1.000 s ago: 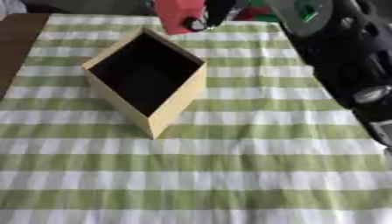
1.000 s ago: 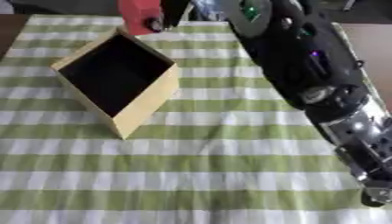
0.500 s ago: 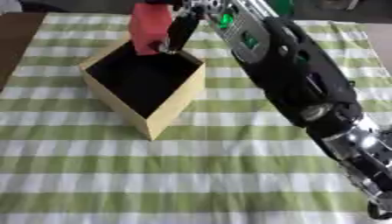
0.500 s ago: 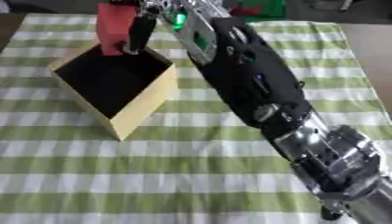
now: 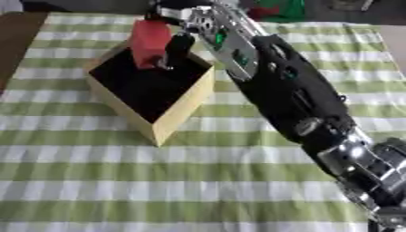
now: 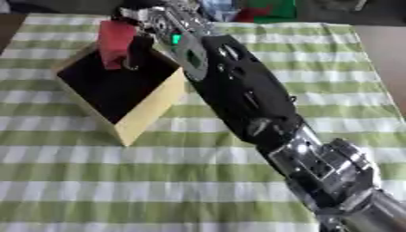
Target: Pick up objects on the table and place them in the box.
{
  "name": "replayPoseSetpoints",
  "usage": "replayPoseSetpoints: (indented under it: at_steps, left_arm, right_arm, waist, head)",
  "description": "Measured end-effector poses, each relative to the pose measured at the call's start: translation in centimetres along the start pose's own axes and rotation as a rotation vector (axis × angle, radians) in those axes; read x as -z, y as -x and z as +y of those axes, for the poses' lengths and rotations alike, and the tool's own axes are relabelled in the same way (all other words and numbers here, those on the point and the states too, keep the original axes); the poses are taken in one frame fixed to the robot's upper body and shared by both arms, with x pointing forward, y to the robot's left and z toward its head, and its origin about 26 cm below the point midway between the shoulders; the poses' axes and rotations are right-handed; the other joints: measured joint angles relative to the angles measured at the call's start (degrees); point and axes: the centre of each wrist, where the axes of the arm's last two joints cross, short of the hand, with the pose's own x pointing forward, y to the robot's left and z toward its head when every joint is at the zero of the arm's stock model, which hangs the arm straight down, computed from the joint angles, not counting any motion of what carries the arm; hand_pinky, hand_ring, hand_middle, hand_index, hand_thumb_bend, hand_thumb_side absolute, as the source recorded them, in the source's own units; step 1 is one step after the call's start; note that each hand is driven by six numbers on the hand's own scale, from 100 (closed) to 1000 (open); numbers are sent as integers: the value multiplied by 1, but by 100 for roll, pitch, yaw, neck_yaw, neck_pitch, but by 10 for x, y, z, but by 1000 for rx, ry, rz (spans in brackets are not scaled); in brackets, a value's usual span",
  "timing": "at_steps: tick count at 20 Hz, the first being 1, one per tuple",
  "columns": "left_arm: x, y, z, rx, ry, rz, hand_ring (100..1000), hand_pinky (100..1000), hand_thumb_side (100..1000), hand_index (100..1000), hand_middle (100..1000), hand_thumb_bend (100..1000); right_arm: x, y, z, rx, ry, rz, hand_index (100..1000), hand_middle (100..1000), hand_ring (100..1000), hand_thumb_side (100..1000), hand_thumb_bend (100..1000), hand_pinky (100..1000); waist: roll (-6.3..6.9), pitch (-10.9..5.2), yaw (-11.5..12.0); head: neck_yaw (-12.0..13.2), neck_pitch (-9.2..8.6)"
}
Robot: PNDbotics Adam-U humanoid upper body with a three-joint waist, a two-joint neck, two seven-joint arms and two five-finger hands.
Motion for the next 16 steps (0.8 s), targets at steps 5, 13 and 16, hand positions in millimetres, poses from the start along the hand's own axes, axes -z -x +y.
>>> replayPoseSetpoints:
  at_steps: [5, 13, 16]
  left_arm:
    - [0, 0, 0, -2, 0, 0, 474, 1000, 138, 734, 491, 100]
    - [0, 0, 0, -3, 2, 3, 475, 1000, 139, 734, 490, 100]
    - [0, 0, 0, -3, 3, 4, 475, 1000, 139, 734, 490, 100]
  right_arm:
    - [3, 1, 5, -40, -8, 14, 988, 894, 995, 100, 379, 978]
    - [4, -2, 3, -166, -66, -9, 1000, 897, 1000, 212, 429, 989]
    - [2, -3, -2, -184, -68, -20, 1000, 896, 1000, 212, 427, 989]
  waist:
    - [0, 1, 0]
    - [-1, 0, -9]
    - [-1, -1, -9]
  head:
    - [-14, -29]
    - [-13, -29]
    - [-11, -29]
